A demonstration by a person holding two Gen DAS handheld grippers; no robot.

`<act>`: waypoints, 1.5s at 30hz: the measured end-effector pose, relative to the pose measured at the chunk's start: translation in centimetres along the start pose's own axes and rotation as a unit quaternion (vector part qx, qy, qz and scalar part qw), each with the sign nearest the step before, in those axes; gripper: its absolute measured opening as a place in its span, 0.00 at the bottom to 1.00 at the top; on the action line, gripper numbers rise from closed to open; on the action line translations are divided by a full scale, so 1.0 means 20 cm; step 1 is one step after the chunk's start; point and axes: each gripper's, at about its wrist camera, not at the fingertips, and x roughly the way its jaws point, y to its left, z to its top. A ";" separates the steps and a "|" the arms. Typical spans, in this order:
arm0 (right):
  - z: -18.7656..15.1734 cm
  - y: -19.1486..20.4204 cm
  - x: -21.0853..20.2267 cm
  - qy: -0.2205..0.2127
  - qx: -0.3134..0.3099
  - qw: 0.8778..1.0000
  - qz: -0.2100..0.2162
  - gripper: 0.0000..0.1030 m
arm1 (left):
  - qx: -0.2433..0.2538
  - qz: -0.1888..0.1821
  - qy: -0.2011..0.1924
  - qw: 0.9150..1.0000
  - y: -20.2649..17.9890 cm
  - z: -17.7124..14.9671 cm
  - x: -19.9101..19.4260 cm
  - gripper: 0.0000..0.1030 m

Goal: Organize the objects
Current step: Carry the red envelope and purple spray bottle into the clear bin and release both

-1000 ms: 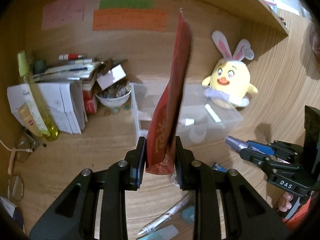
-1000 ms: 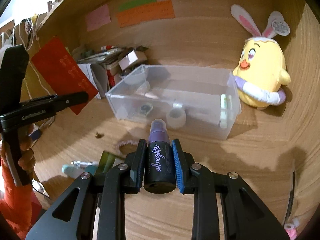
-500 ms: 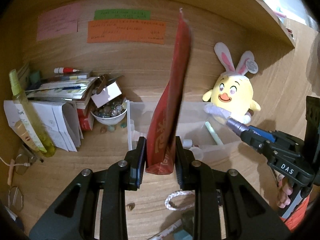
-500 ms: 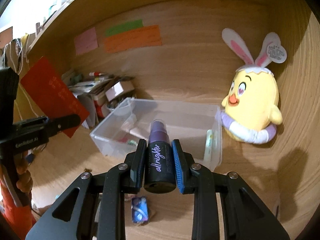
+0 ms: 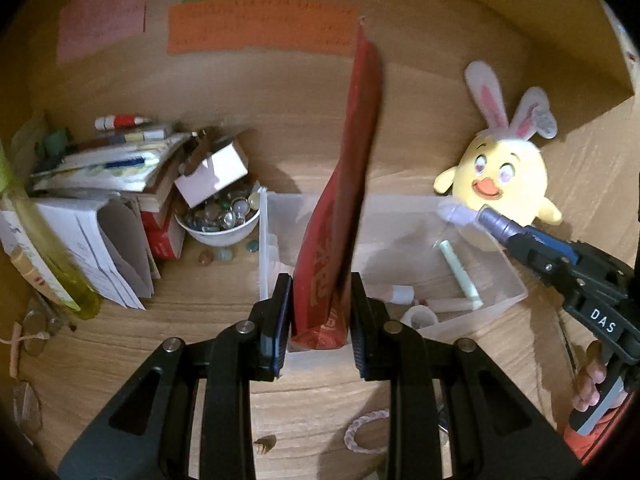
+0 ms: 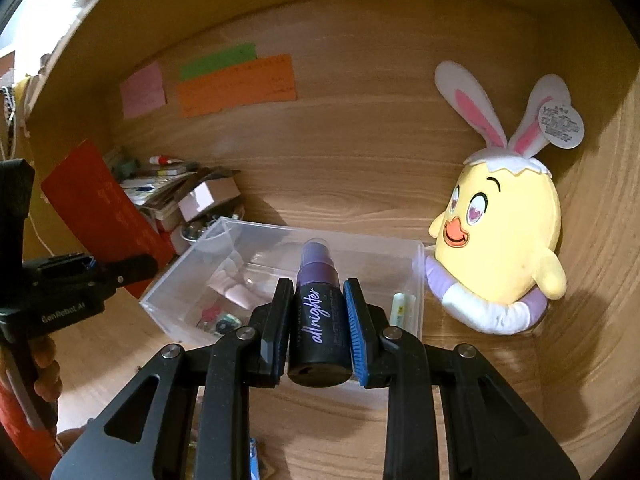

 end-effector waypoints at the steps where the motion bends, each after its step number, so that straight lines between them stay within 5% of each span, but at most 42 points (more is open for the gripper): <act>1: 0.00 0.00 0.02 0.003 0.001 1.000 -0.001 0.23 | -0.002 0.003 0.004 1.000 0.00 0.00 0.02 0.26; 15: -0.06 -0.04 0.30 0.065 0.005 0.998 0.008 0.23 | 0.042 0.063 0.022 0.997 -0.08 0.01 0.18 0.26; 23: -0.09 -0.05 0.38 0.085 0.006 0.996 -0.007 0.23 | 0.047 0.061 0.045 0.996 -0.11 -0.01 0.27 0.26; 29: -0.10 -0.03 0.41 0.093 0.000 0.995 -0.016 0.23 | 0.053 0.047 0.047 0.996 -0.14 -0.01 0.24 0.46; 45: -0.09 -0.03 0.36 0.093 -0.006 0.995 -0.030 0.27 | 0.067 0.012 0.026 0.997 -0.14 -0.01 0.15 0.70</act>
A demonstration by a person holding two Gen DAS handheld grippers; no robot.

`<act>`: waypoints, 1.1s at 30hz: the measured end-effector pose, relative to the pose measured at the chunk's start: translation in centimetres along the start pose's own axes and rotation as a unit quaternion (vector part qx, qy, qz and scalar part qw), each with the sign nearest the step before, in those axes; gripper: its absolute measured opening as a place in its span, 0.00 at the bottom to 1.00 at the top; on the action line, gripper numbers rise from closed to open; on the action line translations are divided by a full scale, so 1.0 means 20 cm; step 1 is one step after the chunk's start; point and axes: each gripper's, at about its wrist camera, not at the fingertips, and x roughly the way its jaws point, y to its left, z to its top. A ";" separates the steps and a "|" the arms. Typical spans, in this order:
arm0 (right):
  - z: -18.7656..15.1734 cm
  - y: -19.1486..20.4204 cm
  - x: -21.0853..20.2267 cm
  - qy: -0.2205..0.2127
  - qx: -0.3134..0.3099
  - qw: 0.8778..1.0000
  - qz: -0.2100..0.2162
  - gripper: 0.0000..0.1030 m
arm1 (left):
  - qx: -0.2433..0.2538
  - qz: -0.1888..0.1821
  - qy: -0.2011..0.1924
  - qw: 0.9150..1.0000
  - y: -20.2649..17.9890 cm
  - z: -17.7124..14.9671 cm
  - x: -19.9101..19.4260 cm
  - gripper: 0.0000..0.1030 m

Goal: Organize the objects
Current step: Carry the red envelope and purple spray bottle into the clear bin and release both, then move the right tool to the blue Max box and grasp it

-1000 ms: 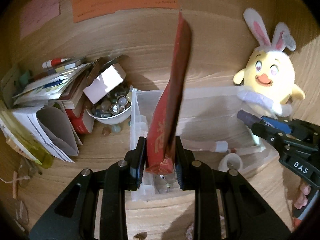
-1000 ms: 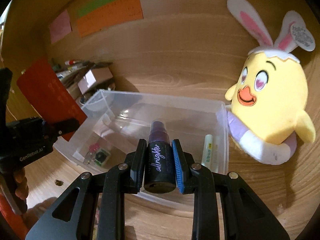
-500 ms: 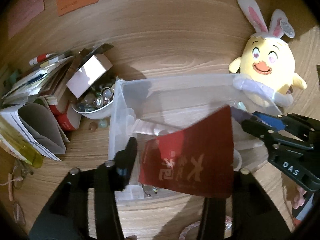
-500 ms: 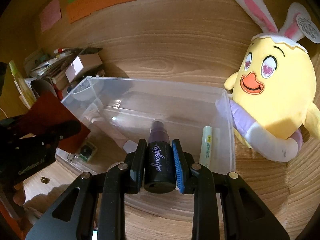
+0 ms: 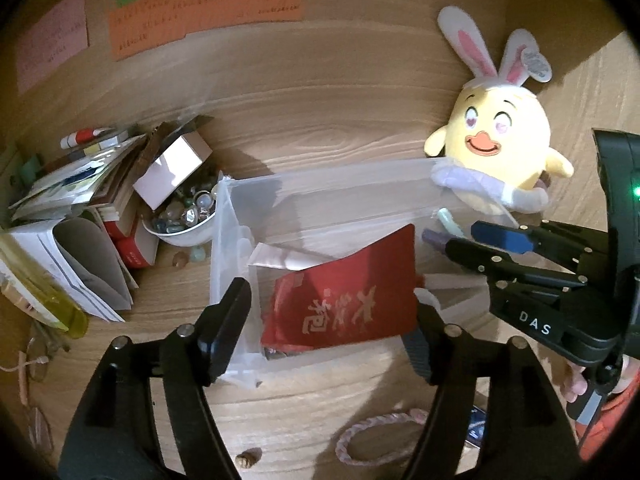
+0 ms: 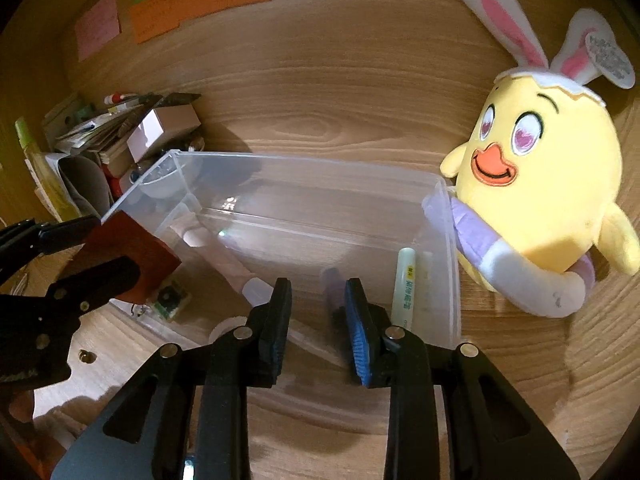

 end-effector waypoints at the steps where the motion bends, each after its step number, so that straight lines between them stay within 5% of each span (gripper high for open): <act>1: 0.00 0.00 -0.02 -0.004 -0.002 1.000 -0.003 0.32 | 0.000 -0.004 -0.001 1.000 0.00 0.00 -0.01 0.72; 3: -0.01 0.01 -0.07 -0.019 -0.003 1.000 -0.010 0.45 | -0.004 -0.009 -0.005 1.000 0.00 -0.01 -0.04 0.75; 15: -0.10 0.11 -0.32 -0.067 -0.033 0.997 -0.015 0.64 | -0.019 -0.021 -0.005 1.000 0.06 -0.11 -0.16 0.87; 24: -0.20 0.17 -0.42 -0.078 -0.041 0.996 -0.006 0.76 | -0.022 -0.015 0.000 1.000 0.11 -0.21 -0.25 0.91; 33: -0.29 0.19 -0.46 -0.066 -0.045 0.997 -0.001 0.77 | -0.029 -0.002 0.013 1.000 0.18 -0.33 -0.29 0.92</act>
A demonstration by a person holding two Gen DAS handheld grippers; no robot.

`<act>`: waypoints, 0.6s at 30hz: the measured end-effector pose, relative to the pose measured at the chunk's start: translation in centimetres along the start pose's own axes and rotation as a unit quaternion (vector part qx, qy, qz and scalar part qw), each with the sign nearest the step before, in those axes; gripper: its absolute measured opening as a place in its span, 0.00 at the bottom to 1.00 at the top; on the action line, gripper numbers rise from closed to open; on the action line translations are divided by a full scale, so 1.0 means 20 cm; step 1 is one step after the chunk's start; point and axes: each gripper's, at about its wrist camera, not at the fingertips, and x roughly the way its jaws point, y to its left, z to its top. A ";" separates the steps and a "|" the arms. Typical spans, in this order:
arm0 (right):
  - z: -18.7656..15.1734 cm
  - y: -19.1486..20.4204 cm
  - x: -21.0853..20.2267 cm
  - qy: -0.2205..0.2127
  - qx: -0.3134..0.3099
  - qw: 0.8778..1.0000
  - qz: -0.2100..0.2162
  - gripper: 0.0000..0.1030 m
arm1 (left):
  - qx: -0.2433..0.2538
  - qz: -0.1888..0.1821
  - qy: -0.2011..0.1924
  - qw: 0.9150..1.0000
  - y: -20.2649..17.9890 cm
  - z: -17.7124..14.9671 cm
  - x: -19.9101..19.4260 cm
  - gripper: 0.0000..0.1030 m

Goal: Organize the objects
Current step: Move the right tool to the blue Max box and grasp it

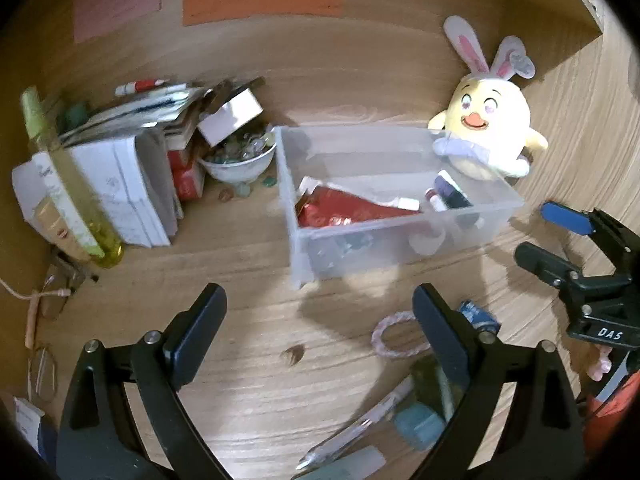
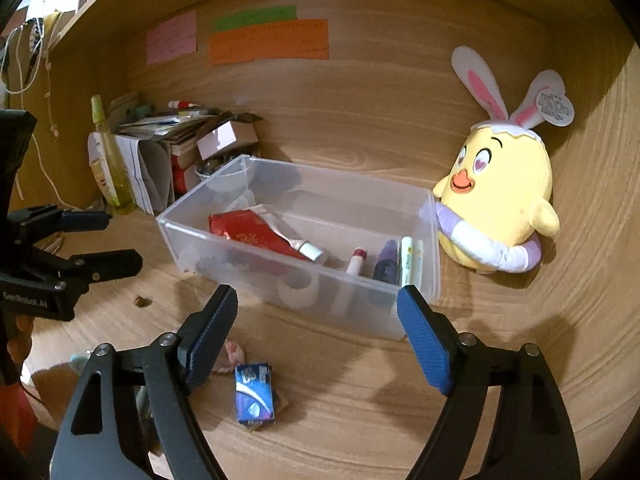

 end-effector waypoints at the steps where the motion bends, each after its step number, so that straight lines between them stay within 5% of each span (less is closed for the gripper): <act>1: -0.01 0.00 0.00 0.002 -0.001 1.000 0.001 0.77 | -0.002 0.001 0.004 1.000 0.01 -0.02 0.00 0.92; 18: -0.23 0.08 0.08 0.068 -0.005 0.997 0.020 0.79 | -0.007 0.005 0.068 0.998 0.08 -0.24 0.16 0.89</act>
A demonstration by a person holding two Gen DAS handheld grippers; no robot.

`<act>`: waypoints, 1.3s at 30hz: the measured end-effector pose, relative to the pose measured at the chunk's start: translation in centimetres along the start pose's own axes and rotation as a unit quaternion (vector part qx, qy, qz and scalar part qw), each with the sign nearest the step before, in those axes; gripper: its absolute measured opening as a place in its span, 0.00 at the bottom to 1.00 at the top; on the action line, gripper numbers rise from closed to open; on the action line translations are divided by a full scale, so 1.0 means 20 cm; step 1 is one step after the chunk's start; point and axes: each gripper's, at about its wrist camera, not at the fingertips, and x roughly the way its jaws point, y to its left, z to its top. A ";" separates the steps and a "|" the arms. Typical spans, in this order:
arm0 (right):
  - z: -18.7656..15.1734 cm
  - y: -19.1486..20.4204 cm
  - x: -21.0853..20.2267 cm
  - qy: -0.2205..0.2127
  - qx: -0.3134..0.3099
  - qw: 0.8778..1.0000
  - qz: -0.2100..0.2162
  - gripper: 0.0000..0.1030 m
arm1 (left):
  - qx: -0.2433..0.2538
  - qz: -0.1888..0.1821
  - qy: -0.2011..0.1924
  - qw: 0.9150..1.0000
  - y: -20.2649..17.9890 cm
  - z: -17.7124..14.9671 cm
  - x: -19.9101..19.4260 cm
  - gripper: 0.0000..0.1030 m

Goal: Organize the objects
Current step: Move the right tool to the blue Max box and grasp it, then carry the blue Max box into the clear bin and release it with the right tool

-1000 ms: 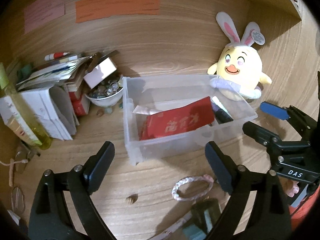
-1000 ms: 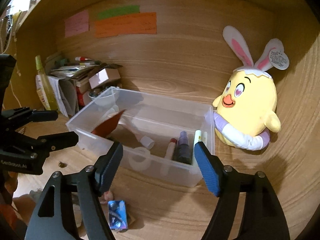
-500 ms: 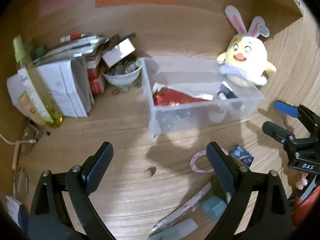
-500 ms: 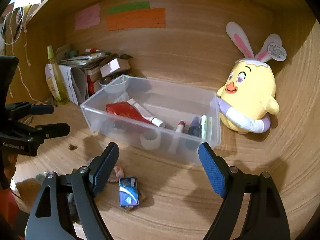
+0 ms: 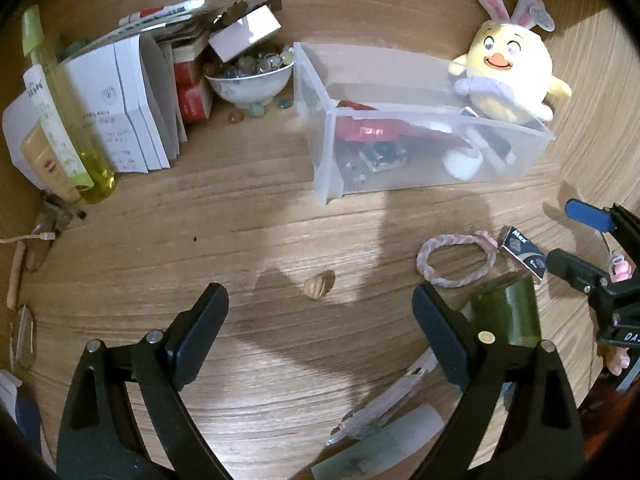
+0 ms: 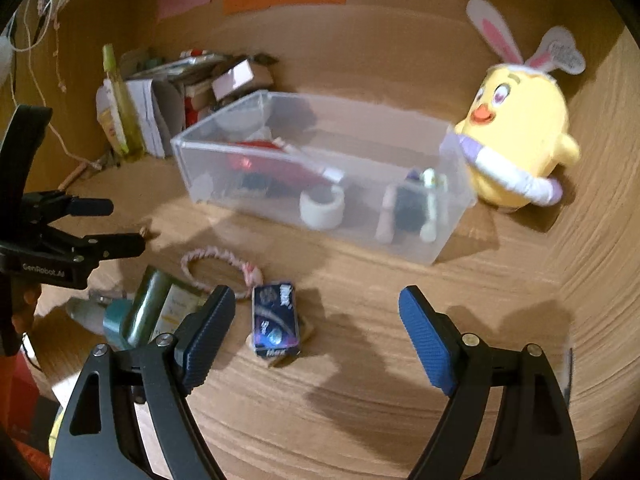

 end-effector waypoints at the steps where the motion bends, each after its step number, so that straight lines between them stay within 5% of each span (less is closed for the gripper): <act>1: -0.01 0.01 0.01 0.003 -0.002 1.000 0.002 0.79 | -0.002 -0.004 0.003 1.000 0.00 0.00 0.01 0.83; 7: -0.02 0.05 0.07 0.021 -0.017 0.999 0.018 0.69 | -0.004 -0.011 0.018 1.000 0.02 -0.01 0.06 0.55; 18: -0.02 0.07 0.17 0.053 -0.026 0.998 0.031 0.36 | 0.017 -0.002 0.001 1.000 0.01 -0.01 0.07 0.28; 23: -0.02 0.04 0.16 0.051 -0.014 0.998 0.036 0.30 | 0.018 -0.010 -0.003 1.000 0.00 -0.01 0.07 0.12; 39: 0.04 -0.03 0.04 0.010 0.002 1.000 0.028 0.24 | 0.022 -0.009 -0.034 0.999 -0.06 0.04 -0.03 0.12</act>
